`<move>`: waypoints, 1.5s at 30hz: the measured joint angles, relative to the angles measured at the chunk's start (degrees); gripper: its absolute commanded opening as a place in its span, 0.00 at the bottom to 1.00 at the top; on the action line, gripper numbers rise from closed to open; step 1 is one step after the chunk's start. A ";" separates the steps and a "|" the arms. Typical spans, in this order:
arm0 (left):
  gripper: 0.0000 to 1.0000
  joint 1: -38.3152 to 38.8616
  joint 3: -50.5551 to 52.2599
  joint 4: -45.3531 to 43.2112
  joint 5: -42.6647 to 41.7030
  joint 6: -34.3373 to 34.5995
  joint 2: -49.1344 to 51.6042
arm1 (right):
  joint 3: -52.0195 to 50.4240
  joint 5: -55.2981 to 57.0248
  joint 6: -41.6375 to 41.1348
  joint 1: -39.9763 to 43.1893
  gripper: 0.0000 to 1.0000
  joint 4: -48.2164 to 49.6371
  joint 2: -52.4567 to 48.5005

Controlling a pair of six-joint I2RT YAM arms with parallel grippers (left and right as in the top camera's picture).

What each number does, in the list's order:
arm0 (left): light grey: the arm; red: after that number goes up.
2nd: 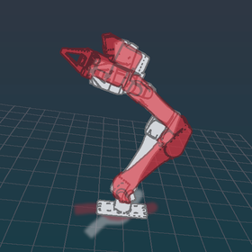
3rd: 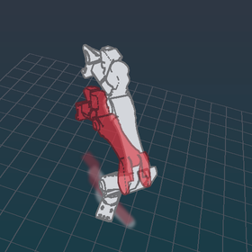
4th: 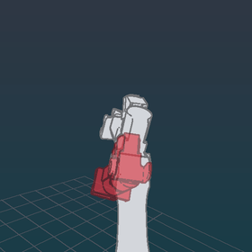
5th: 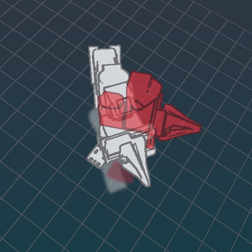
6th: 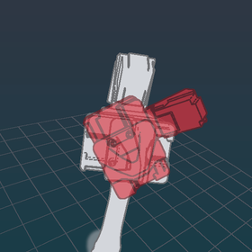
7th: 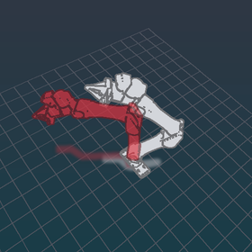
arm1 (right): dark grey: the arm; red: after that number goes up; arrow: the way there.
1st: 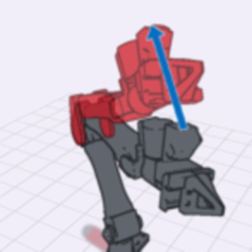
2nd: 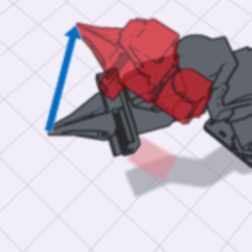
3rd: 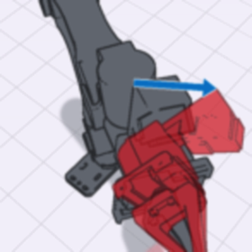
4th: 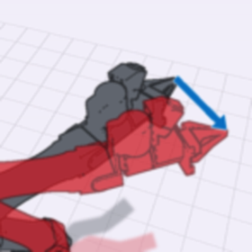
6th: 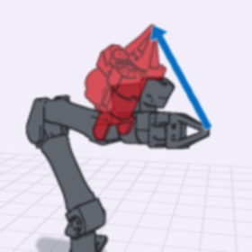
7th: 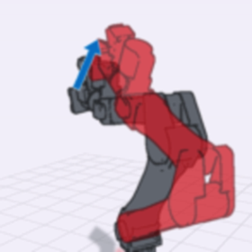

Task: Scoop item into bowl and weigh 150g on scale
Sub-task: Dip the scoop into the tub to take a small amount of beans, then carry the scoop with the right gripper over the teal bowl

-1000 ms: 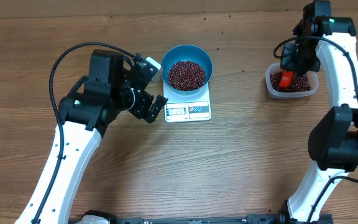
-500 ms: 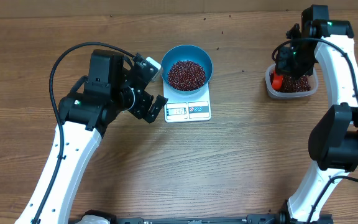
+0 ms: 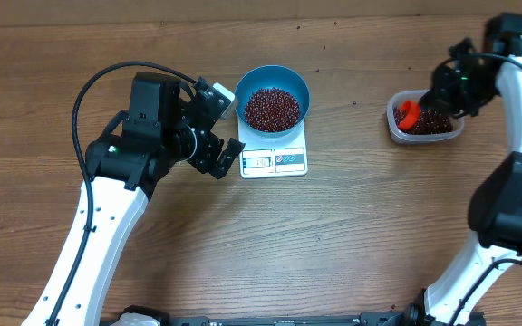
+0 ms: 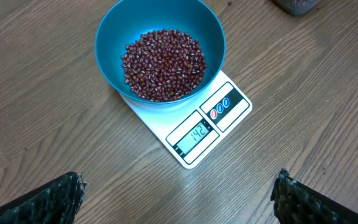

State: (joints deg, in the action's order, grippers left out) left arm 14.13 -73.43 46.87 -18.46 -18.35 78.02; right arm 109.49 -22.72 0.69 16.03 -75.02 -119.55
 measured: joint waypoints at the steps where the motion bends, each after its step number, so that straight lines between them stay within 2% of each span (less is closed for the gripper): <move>1: 1.00 0.02 0.00 -0.02 0.00 0.00 0.00 | 0.00 -1.92 0.72 1.16 0.04 -0.33 0.00; 13: 1.00 0.00 0.00 0.00 0.00 0.00 0.00 | 0.00 -18.40 7.58 10.25 0.04 -3.74 0.00; 22: 0.99 0.02 0.00 0.00 0.00 0.00 0.00 | 0.00 -31.98 16.13 10.27 0.04 -8.44 0.00; 30: 1.00 0.02 0.00 0.00 0.00 0.00 0.00 | 0.00 -34.80 18.08 5.64 0.04 -8.94 0.02; 38: 1.00 0.00 0.00 0.00 0.00 0.00 0.00 | 0.00 -35.39 18.43 -2.75 0.04 -6.43 1.57; 45: 0.99 0.00 0.00 0.00 0.00 0.00 0.00 | 0.02 -32.83 14.01 -9.31 0.04 -0.90 5.25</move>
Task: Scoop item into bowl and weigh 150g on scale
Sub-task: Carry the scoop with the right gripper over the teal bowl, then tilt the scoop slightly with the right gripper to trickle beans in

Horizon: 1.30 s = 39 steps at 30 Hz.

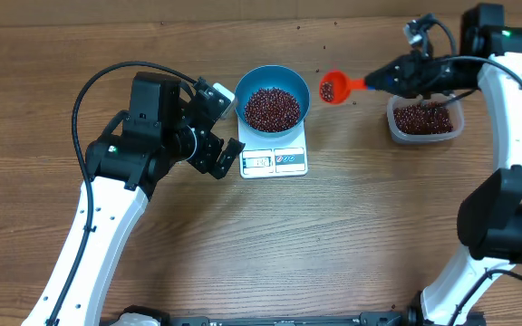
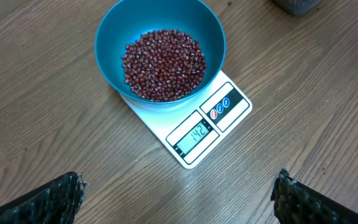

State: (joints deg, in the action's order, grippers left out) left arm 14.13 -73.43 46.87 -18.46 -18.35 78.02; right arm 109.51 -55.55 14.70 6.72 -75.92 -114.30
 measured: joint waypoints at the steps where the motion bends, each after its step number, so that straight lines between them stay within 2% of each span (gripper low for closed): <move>1: 1.00 0.02 0.00 0.00 0.00 0.00 0.00 | 0.02 0.79 -0.87 -0.96 0.04 0.50 0.48; 17: 0.99 0.00 0.00 0.00 0.00 0.00 0.00 | 2.03 18.51 -6.86 -16.02 0.04 4.57 1.86; 28: 0.99 0.02 0.00 0.00 0.00 0.00 0.00 | 7.93 41.07 -9.97 -26.49 0.04 4.50 2.03; 39: 1.00 0.02 0.00 0.00 0.00 0.00 0.00 | 8.24 61.96 -10.03 -37.90 0.04 6.03 2.51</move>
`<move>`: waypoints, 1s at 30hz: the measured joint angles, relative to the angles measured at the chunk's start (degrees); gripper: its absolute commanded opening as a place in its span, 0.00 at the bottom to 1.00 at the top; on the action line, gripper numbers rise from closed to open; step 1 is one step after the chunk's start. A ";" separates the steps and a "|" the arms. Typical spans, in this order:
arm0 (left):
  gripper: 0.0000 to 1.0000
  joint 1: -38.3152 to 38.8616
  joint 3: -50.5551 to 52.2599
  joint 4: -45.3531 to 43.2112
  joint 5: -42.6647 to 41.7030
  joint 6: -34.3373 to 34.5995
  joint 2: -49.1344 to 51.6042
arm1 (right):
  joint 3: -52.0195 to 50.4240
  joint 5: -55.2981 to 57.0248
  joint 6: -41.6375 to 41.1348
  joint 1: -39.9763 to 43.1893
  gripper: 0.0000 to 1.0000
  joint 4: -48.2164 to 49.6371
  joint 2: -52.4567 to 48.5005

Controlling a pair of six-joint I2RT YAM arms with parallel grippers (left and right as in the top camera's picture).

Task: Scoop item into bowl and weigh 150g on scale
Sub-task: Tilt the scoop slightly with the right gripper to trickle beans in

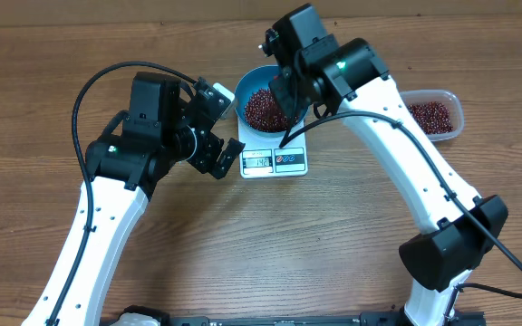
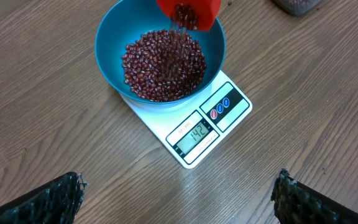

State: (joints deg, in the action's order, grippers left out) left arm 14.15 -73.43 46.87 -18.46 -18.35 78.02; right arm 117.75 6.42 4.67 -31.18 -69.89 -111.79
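A blue bowl [image 2: 104, 37] of red beans [image 2: 163, 65] sits on the white scale [image 2: 229, 102], whose display [image 2: 196, 132] reads 142. A red scoop [image 2: 188, 11] is tipped over the bowl's far side, and beans are falling from it. In the overhead view my right arm reaches across the bowl [image 1: 241, 95]. Its gripper [image 1: 290, 91] is over the beans and shut on the scoop, whose handle is hidden beneath it. My left gripper [image 2: 179, 199] stands open just left of the scale [image 1: 275, 161], holding nothing.
A clear tub [image 1: 456, 101] of red beans stands at the right, behind the right arm. The left arm lies along the table's left side.
My right gripper has moved left with the scoop, from between the tub and the bowl to over the bowl. The scoop is now tipped and dropping beans. The display still reads 142.
At first my right gripper had the scoop down in the tub while the scale read 142. Then it held the filled scoop level in the air beside the bowl. Now the scoop is tilted over the bowl and beans fall in. The left arm has stayed still.
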 measured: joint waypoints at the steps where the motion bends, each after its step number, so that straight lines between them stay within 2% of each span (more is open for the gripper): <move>1: 0.99 -0.02 0.00 0.00 0.00 0.00 0.00 | 0.00 0.92 0.02 -0.26 0.04 0.11 0.00; 11: 0.99 -0.02 0.00 0.00 0.00 0.00 0.00 | 0.00 5.01 -0.02 -0.35 0.04 0.83 0.00; 30: 0.99 0.00 0.00 0.00 0.00 0.00 0.00 | 0.00 2.80 0.00 -0.35 0.04 1.68 0.04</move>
